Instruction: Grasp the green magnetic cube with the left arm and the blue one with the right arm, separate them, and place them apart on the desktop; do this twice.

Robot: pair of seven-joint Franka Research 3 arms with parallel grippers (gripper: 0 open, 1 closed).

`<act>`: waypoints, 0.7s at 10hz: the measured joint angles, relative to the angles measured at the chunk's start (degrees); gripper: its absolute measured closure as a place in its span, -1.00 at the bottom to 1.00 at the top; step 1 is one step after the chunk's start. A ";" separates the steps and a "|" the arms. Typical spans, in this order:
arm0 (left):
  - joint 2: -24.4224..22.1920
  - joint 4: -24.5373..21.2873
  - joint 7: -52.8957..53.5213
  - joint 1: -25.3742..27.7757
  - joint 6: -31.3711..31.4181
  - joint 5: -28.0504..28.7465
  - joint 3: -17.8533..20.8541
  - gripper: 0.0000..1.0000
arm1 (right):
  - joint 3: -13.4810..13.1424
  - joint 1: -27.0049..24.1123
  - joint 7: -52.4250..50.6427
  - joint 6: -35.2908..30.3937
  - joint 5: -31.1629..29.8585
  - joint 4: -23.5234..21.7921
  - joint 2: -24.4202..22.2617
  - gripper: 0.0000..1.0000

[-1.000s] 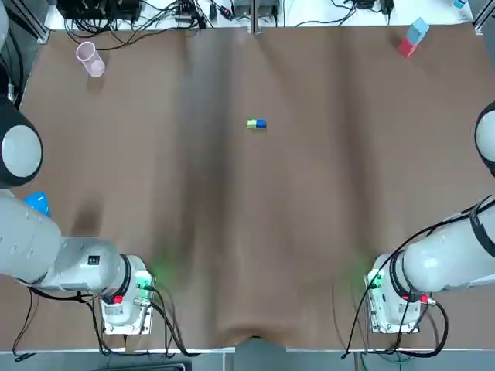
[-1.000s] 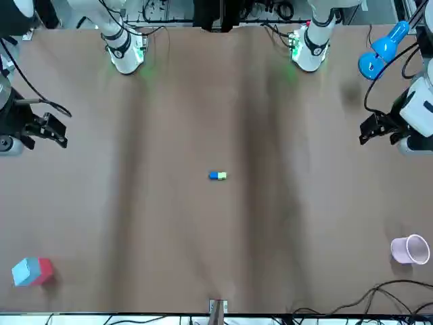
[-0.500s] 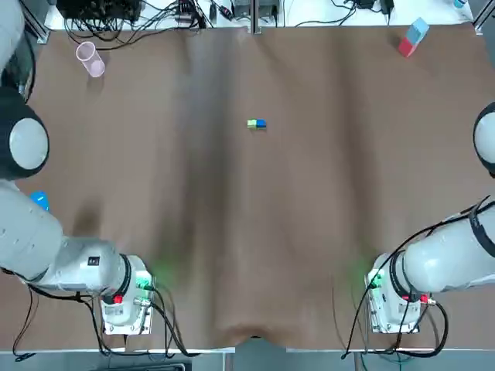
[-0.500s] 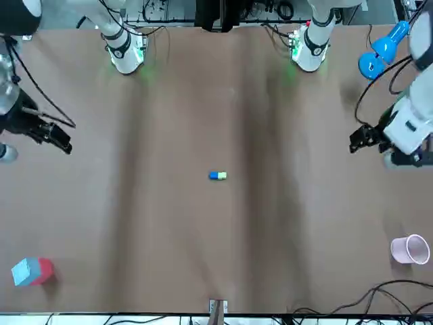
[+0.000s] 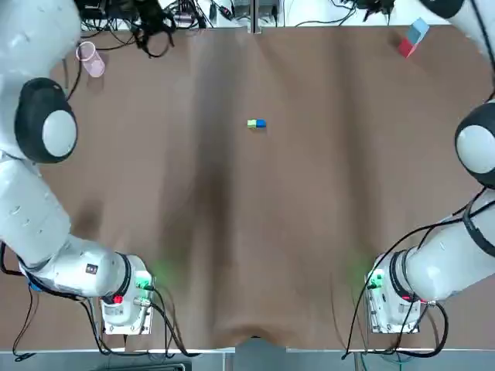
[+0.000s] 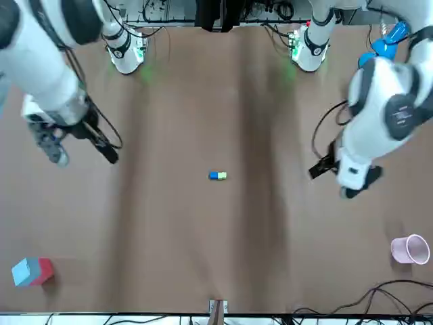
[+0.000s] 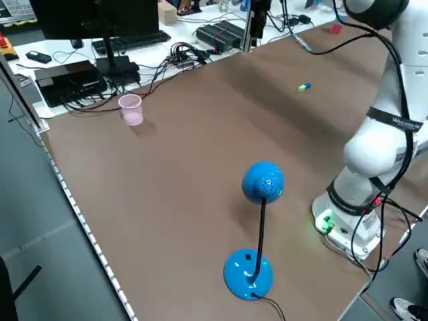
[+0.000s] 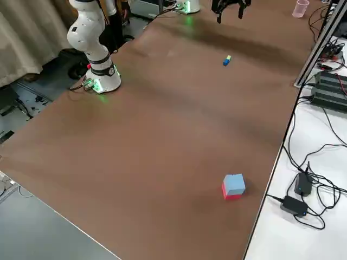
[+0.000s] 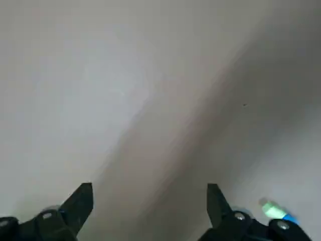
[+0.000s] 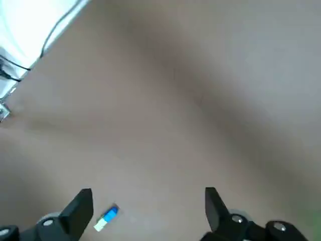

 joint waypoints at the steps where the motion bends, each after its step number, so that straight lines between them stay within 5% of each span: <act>1: 2.06 -0.10 -7.77 -2.12 1.91 -0.06 -0.07 -1.00 | 0.00 1.60 6.03 1.36 0.00 -0.18 1.88 -0.96; 7: 14.53 -0.30 -41.77 -12.19 17.51 -7.33 -0.19 -1.00 | 0.00 7.76 33.81 7.90 0.47 -0.48 10.89 -0.93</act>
